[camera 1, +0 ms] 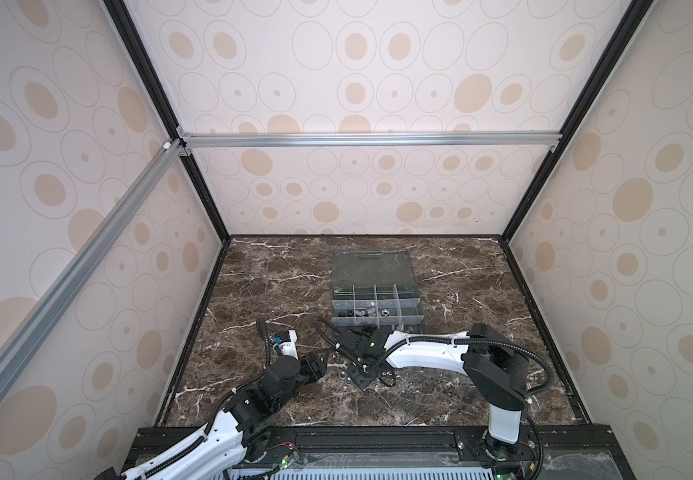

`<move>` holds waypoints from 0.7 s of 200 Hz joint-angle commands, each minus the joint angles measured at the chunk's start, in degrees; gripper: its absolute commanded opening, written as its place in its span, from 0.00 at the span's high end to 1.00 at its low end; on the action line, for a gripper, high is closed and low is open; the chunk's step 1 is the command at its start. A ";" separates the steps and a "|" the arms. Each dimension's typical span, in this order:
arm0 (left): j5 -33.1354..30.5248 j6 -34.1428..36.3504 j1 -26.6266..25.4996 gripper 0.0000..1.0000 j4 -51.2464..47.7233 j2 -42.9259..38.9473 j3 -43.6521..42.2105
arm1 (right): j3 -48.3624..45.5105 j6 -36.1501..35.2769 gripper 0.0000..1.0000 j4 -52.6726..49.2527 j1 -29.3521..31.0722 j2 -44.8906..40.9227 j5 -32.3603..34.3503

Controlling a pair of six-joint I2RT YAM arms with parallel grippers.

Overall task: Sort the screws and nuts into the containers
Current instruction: 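Lift the hex nut with the right gripper over the hex-nut compartment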

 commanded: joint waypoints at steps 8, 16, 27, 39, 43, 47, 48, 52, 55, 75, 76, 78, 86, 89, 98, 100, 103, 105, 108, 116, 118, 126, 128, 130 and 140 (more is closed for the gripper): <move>-0.28 -0.93 0.28 0.31 1.78 0.18 0.46 | 2.74 -4.34 0.79 -3.47 -2.05 -3.43 2.86; -0.21 -0.93 0.30 0.32 2.02 0.27 0.47 | 3.39 -5.50 0.79 -3.69 -3.45 -4.54 3.16; -0.05 -0.88 0.27 0.32 2.42 0.53 0.57 | 4.47 -6.75 0.79 -4.13 -5.74 -6.16 3.19; 0.39 -0.83 0.31 0.32 2.97 0.89 0.56 | 5.72 -7.88 0.79 -4.32 -8.74 -7.65 2.81; 0.63 -0.80 0.32 0.32 3.26 1.01 0.48 | 6.12 -8.32 0.79 -4.31 -9.79 -8.16 2.67; 0.96 -0.75 0.28 0.31 3.50 1.27 0.52 | 6.53 -8.72 0.79 -4.31 -10.79 -8.58 2.61; 1.05 -0.73 0.26 0.32 3.56 1.30 0.49 | 6.61 -8.79 0.79 -4.31 -11.11 -8.71 2.59; 1.31 -0.64 0.30 0.32 3.74 1.55 0.55 | 6.99 -9.20 0.79 -4.18 -12.12 -9.00 2.57; 1.53 -0.62 0.28 0.32 3.78 1.67 0.56 | 7.27 -9.39 0.79 -4.10 -12.74 -9.21 2.61; 2.42 -0.35 0.27 0.32 4.07 2.78 0.82 | 8.95 -10.69 0.79 -3.07 -17.74 -9.64 2.69; 2.44 -0.35 0.26 0.32 4.10 2.89 0.82 | 9.05 -10.70 0.79 -2.99 -17.93 -9.59 2.67; 2.51 -0.29 0.31 0.32 4.13 2.94 0.84 | 9.19 -10.76 0.79 -2.88 -18.44 -9.51 2.55; 2.73 -0.26 0.28 0.32 4.43 3.30 0.91 | 9.80 -10.74 0.79 -2.52 -20.33 -8.94 2.26; 2.86 -0.20 0.30 0.32 4.53 3.46 0.91 | 10.09 -10.66 0.78 -2.49 -20.97 -8.60 2.15; 3.04 -0.09 0.29 0.32 4.78 3.77 1.09 | 10.91 -10.61 0.78 -2.56 -22.68 -7.50 1.88; 3.13 -0.05 0.25 0.32 4.80 3.89 1.13 | 11.02 -10.61 0.78 -2.53 -22.92 -7.23 1.87; 3.14 -0.01 0.31 0.31 4.84 3.99 1.23 | 11.30 -10.68 0.78 -2.44 -23.36 -6.86 1.82; 3.20 0.00 0.30 0.32 4.84 4.03 1.26 | 11.38 -10.69 0.78 -2.53 -23.62 -6.63 1.86; 3.24 0.07 0.33 0.32 4.84 4.13 1.34 | 11.63 -10.70 0.78 -2.47 -23.97 -6.22 1.84; 3.29 0.25 0.28 0.32 4.84 4.38 1.54 | 12.00 -10.79 0.78 -2.49 -24.72 -5.20 1.87; 3.32 0.26 0.25 0.32 4.84 4.42 1.60 | 12.11 -10.79 0.78 -2.41 -24.88 -4.96 1.87; 3.33 0.33 0.28 0.32 4.84 4.56 1.74 | 12.40 -10.89 0.78 -2.27 -25.44 -4.06 1.68; 3.33 0.28 0.27 0.32 4.84 4.61 1.78 | 12.52 -10.88 0.78 -2.20 -25.63 -3.82 1.56; 3.33 0.33 0.27 0.32 4.84 4.72 1.79 | 12.57 -10.90 0.78 -2.13 -25.72 -3.65 1.52; 3.48 0.29 0.29 0.32 4.86 4.76 1.83 | 12.89 -10.88 0.78 -1.94 -26.27 -2.56 1.38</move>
